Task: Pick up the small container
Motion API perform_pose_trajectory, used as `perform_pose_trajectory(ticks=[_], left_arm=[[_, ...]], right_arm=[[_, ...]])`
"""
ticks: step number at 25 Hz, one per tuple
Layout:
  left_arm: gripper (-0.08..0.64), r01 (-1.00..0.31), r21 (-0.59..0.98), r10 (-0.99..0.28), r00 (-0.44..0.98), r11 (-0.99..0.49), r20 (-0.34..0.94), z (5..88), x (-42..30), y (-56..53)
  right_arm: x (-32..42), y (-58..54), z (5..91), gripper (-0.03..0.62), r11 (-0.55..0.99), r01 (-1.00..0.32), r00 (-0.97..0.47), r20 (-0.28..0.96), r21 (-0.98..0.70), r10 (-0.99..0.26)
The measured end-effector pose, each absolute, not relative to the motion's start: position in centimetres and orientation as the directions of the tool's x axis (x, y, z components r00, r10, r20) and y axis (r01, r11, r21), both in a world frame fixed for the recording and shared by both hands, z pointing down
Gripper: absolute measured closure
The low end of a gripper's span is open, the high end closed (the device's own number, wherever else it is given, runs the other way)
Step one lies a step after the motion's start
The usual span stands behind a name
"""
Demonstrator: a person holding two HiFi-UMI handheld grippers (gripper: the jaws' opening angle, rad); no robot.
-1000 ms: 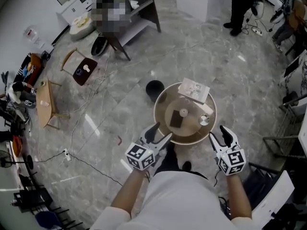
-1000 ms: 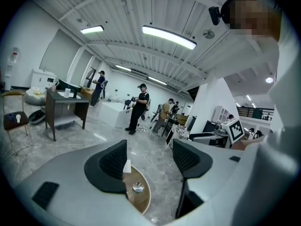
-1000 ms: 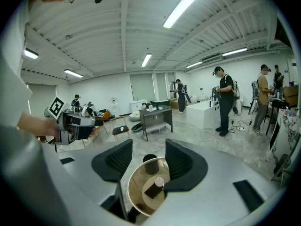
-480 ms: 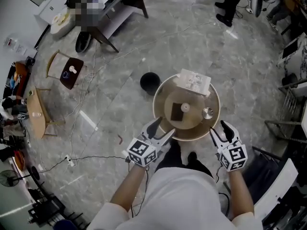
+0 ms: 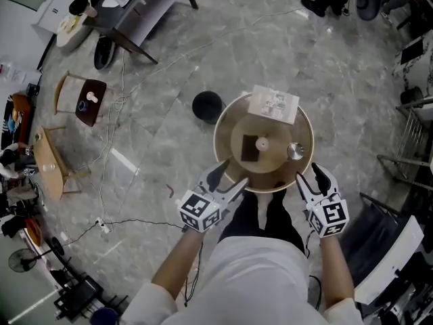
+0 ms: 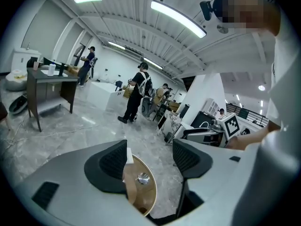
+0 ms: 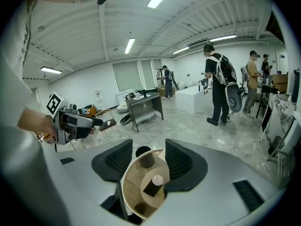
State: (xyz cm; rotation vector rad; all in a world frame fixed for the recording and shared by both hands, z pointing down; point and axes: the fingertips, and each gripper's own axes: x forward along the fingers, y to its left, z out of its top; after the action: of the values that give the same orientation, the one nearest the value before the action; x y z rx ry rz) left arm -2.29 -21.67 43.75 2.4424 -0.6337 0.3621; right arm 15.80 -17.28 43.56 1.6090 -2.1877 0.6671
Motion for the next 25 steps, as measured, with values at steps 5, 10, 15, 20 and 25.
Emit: perform_pose_trajectory(ticks=[5, 10, 15, 20, 25], left_arm=[[0.252, -0.54, 0.482, -0.364, 0.834, -0.69, 0.414, 45.9, -1.3, -22.5], [0.249, -0.58, 0.488, -0.401, 0.81, -0.652, 0.427, 48.8, 1.0, -24.5], [0.249, -0.63, 0.497, -0.448, 0.775, -0.597, 0.445, 52.4, 2.3, -25.3], [0.247, -0.663, 0.51, -0.468, 0.748, -0.548, 0.47, 57.0, 2.9, -26.1], [0.247, -0.678, 0.524, -0.466, 0.735, -0.516, 0.493, 61.9, 3.1, -26.4]], right_arm=[[16.6, -18.4, 46.1, 0.359, 0.264, -0.944, -0.329, 0.554, -0.196, -0.765], [17.2, -21.1, 50.1, 0.362, 0.31, -0.919, -0.394, 0.568, -0.242, -0.722], [17.0, -22.5, 54.2, 0.364, 0.383, -0.883, -0.467, 0.581, -0.27, -0.667], [16.7, -23.9, 59.1, 0.365, 0.45, -0.846, -0.524, 0.604, -0.287, -0.6], [16.2, -24.7, 63.8, 0.37, 0.492, -0.818, -0.558, 0.617, -0.298, -0.555]])
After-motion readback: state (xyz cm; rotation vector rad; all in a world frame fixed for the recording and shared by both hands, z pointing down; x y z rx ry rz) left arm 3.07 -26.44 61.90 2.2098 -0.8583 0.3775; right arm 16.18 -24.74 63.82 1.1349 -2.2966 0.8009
